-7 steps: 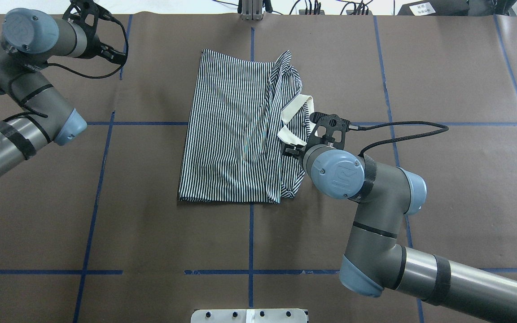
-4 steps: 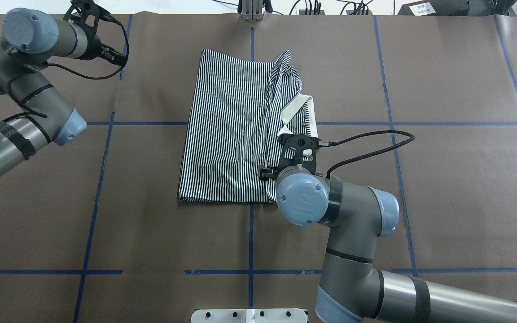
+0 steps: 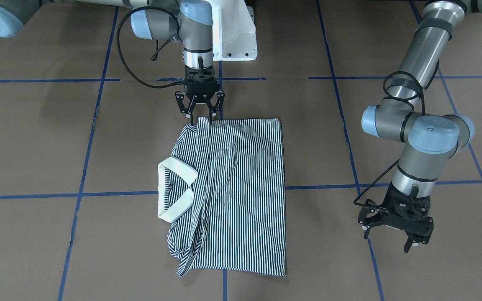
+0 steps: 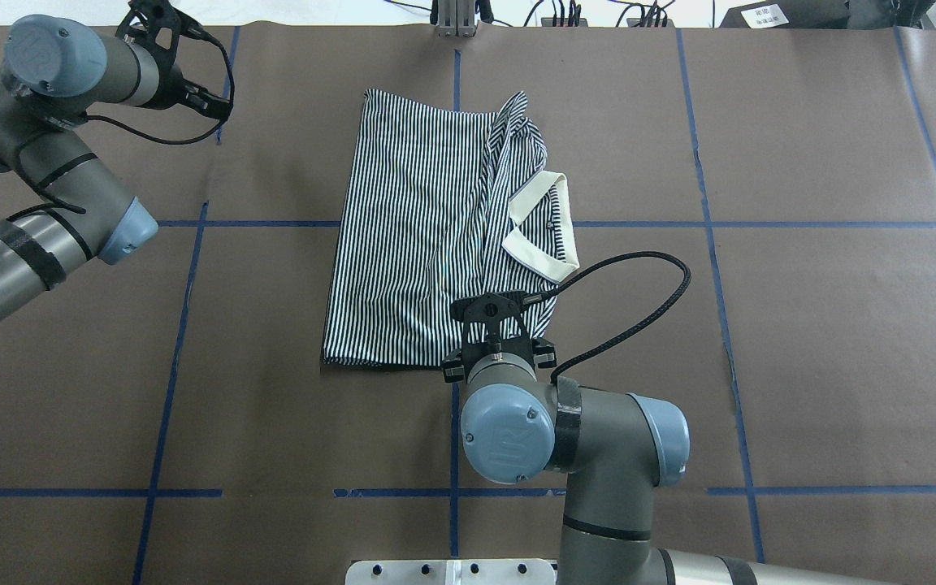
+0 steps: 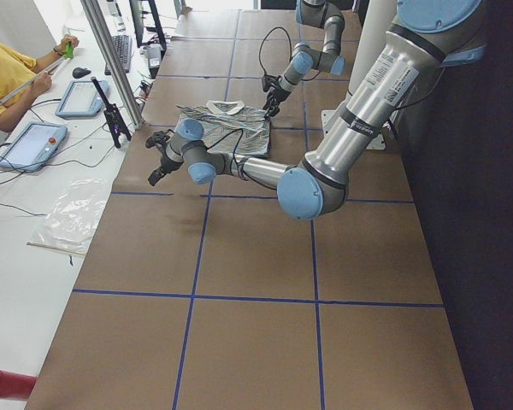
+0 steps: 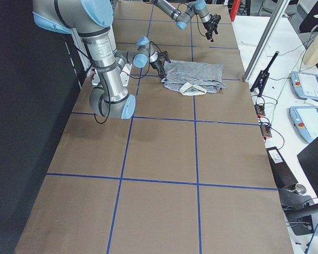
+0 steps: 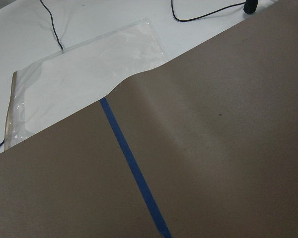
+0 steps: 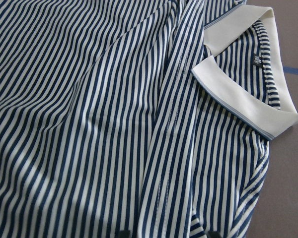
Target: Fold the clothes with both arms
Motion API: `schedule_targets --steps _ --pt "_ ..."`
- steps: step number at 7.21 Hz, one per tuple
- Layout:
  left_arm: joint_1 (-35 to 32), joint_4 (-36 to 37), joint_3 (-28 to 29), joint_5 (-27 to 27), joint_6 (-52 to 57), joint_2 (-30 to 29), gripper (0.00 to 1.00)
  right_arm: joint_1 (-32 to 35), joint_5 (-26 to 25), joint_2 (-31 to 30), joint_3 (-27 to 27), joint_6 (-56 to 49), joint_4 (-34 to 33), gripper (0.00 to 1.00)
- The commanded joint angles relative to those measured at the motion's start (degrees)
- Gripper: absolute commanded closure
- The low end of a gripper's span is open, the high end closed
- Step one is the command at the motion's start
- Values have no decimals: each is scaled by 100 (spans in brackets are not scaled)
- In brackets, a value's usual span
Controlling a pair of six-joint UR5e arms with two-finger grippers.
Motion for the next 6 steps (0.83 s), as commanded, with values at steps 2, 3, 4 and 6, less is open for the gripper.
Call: schedule_targets --steps 2,3,4,6 --pt "1 -8 0 -103 -9 9 0 -168 -244 -28 -5 -730 -4 54" --pt "1 -8 0 -103 -9 9 0 -160 -262 -54 -5 -1036 -4 63" --pt "1 -8 0 -112 -9 9 0 -168 -254 -72 -5 -1074 5 76" --pt "10 -8 0 -112 -9 9 0 -160 -245 -37 21 -1075 66 100"
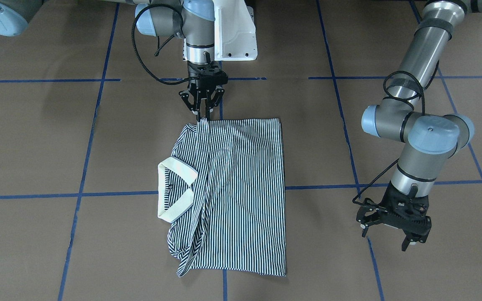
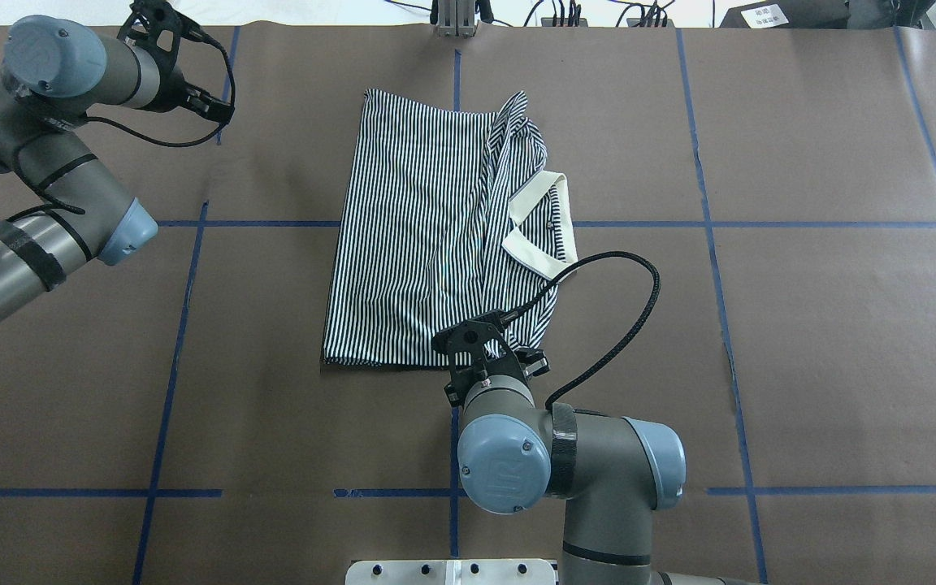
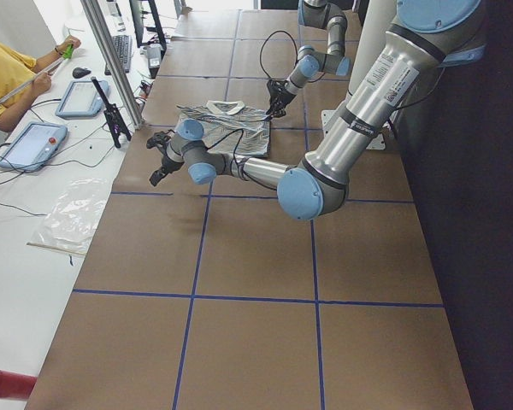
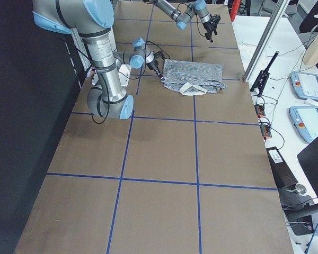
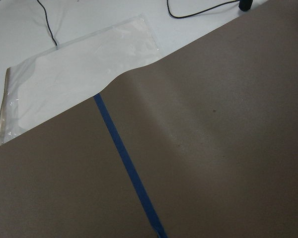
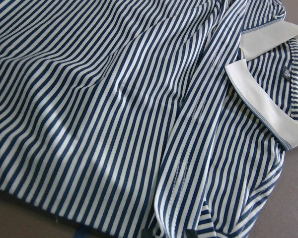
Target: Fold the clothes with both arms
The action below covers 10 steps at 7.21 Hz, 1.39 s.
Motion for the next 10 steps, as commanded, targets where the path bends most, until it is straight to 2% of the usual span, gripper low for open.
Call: schedule_targets --steps 1,5,10 --pt "3 0 0 -2 0 0 0 23 2 18 143 43 54 100" --pt "64 -9 0 -2 -70 0 0 199 2 19 924 61 1 100" --pt "223 0 -413 -2 -325 281 0 805 186 -174 1330 35 1 100"
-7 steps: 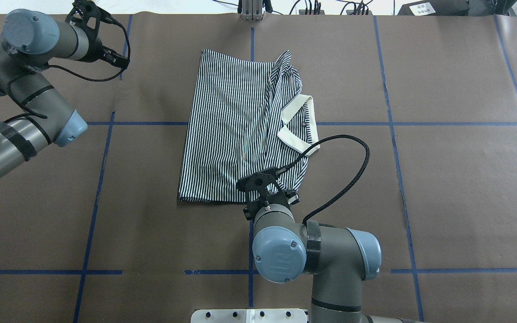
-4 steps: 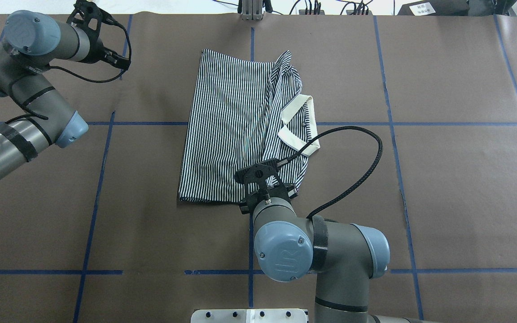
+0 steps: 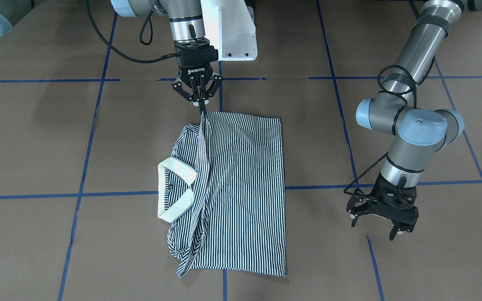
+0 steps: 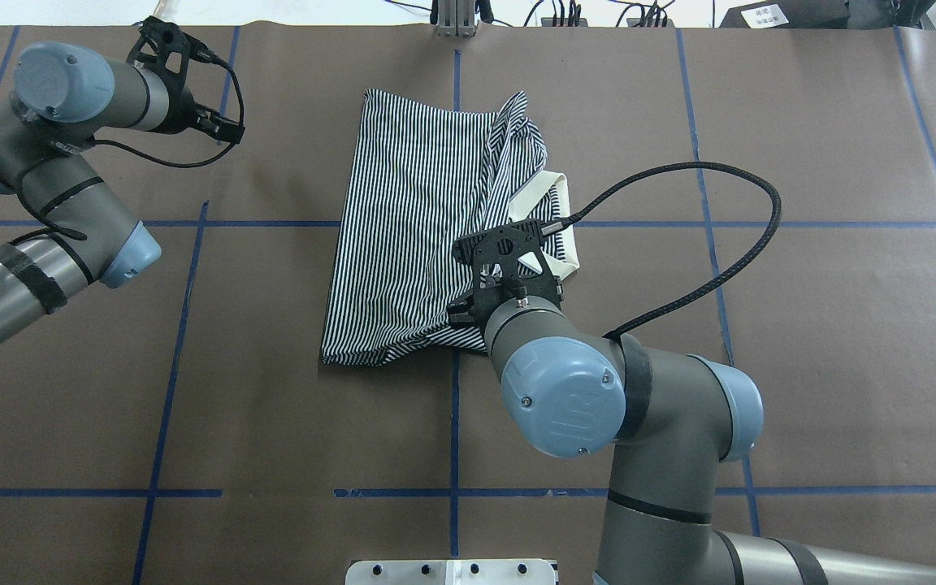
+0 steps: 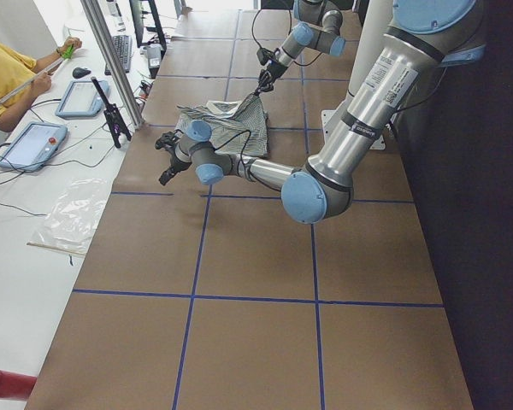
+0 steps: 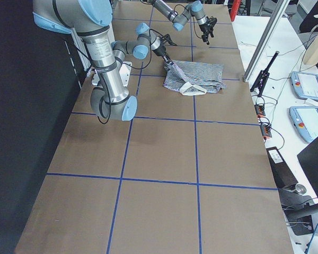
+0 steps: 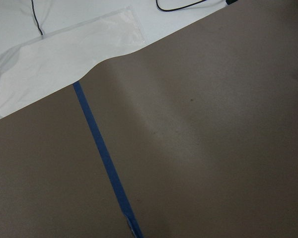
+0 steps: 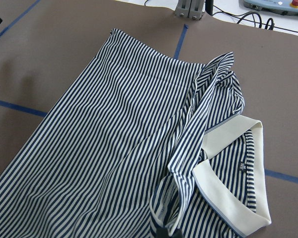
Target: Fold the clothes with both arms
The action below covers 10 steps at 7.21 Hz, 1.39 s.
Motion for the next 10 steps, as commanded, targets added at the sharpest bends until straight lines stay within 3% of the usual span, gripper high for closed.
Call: schedule_targets --steps 1,3,5,7,8,9,10 --pt "7 1 -74 0 -24 49 0 191 82 -158 266 3 -28 100" --pt "25 1 -74 0 -33 49 0 157 47 -516 416 569 -2 100" --pt "51 1 -74 0 -68 49 0 -657 -783 -791 373 1948 16 100" --pt "60 1 -74 0 -68 49 0 -994 -1086 -949 260 2576 42 100" --pt "60 1 -108 -9 -77 40 0 -995 -1096 -1002 120 2578 51 1" --pt "60 36 -222 -87 -173 40 0 -951 -1087 -985 136 2587 216 0" --pt "60 89 -354 -506 -443 49 0 -803 -1026 -1037 110 2587 792 0"
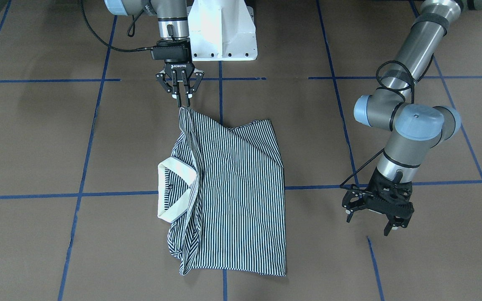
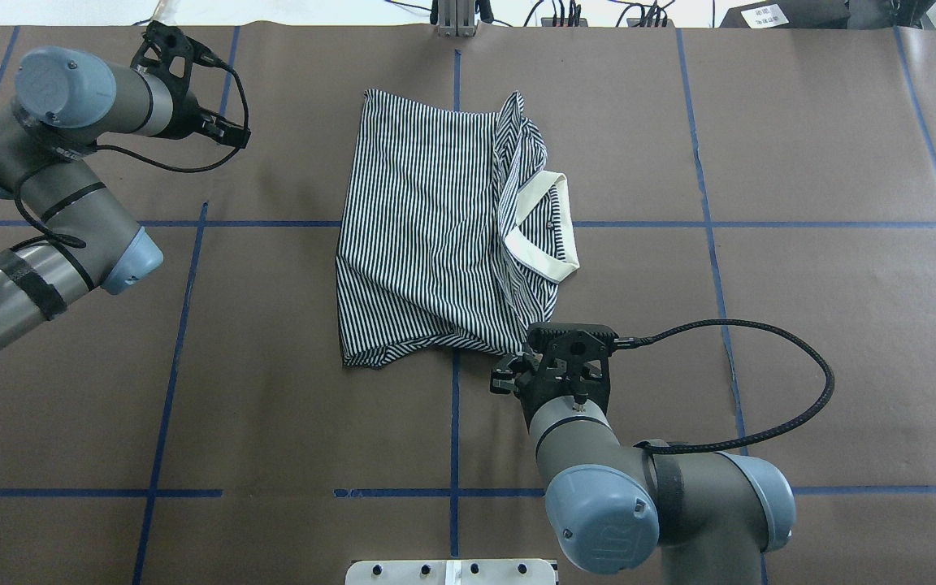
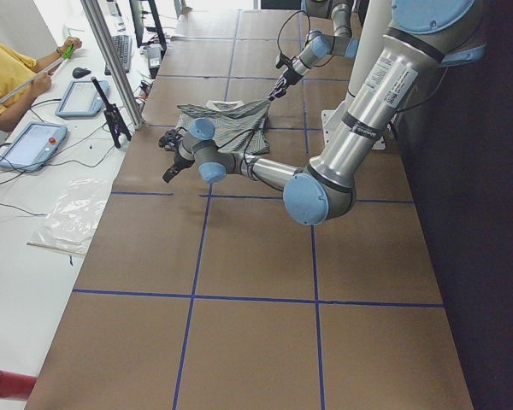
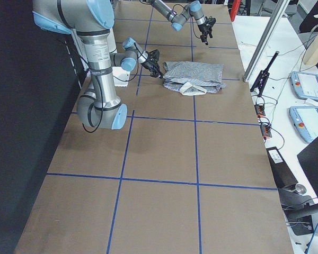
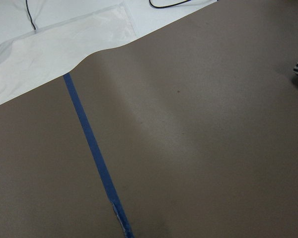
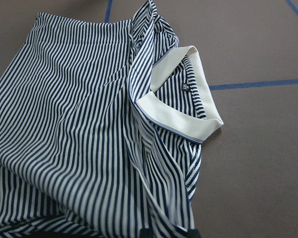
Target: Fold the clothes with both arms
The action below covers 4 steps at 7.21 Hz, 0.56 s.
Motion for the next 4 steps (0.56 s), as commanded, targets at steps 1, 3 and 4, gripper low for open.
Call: schedule_targets --steps 1,3,4 --pt "0 61 -395 -558 -641 6 0 196 48 -194 -19 63 1014 0" --pt "401 61 -1200 -762 -1686 345 0 616 624 -266 -1 387 1396 0" --pt "692 61 -1824 -745 -2265 679 0 863 959 -274 -10 388 1397 0"
